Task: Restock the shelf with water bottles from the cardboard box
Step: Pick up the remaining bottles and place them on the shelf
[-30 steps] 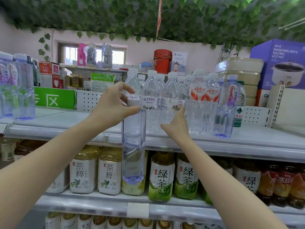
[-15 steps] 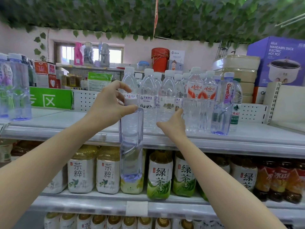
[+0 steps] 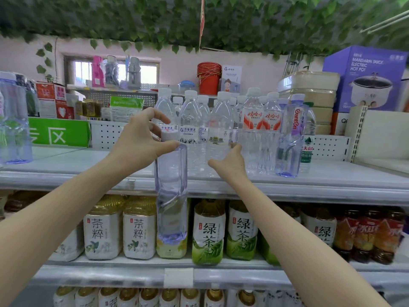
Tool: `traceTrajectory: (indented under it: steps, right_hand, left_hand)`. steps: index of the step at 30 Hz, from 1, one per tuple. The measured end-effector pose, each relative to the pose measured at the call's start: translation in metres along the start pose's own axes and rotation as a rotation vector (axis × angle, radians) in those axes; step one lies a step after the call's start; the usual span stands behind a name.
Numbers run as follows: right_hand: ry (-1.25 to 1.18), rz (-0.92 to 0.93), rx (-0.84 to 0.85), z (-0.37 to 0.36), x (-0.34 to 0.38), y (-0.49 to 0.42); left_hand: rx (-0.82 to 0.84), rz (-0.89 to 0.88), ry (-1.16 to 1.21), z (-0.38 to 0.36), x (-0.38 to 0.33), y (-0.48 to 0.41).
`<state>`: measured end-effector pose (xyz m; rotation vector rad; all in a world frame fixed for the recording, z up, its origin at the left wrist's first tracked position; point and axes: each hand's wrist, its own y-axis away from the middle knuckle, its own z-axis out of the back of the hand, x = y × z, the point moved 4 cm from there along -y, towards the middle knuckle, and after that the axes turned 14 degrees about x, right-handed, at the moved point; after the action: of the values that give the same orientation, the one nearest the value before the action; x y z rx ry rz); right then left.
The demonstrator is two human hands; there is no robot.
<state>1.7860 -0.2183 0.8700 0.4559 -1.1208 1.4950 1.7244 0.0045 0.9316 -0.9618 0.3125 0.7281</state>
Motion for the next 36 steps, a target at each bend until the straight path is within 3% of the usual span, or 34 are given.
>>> traceTrajectory:
  steps: [5,11,17,23,28,30,34,36]
  right_hand:
    - [0.229,-0.029,-0.109,-0.004,-0.003,-0.002]
    - [-0.041,0.041,-0.042,-0.001,-0.008,-0.001]
    - [0.150,0.040,-0.160,-0.003,-0.005,-0.001]
    - [-0.064,0.081,-0.081,-0.007,-0.010,0.003]
    - [0.143,0.035,-0.198,-0.009,-0.009,0.003]
    - [0.163,0.038,-0.163,-0.009,-0.010,0.003]
    - [-0.031,0.047,-0.031,-0.005,-0.014,0.006]
    - [-0.039,0.056,-0.049,-0.004,-0.014,0.005]
  left_hand:
    - [-0.001,0.000,0.011,-0.002,-0.001,-0.001]
    - [0.011,0.001,-0.002,-0.005,-0.001,-0.002]
    - [-0.004,0.002,0.006,-0.001,-0.002,-0.003]
    - [-0.020,-0.001,-0.002,0.003,-0.003,-0.002]
    - [-0.016,0.000,0.002,0.003,-0.003,0.000]
    - [-0.013,0.002,0.005,0.002,-0.002,0.000]
    - [-0.010,0.009,0.010,-0.002,-0.001,-0.001]
    - [-0.007,0.008,0.016,-0.003,-0.002,-0.001]
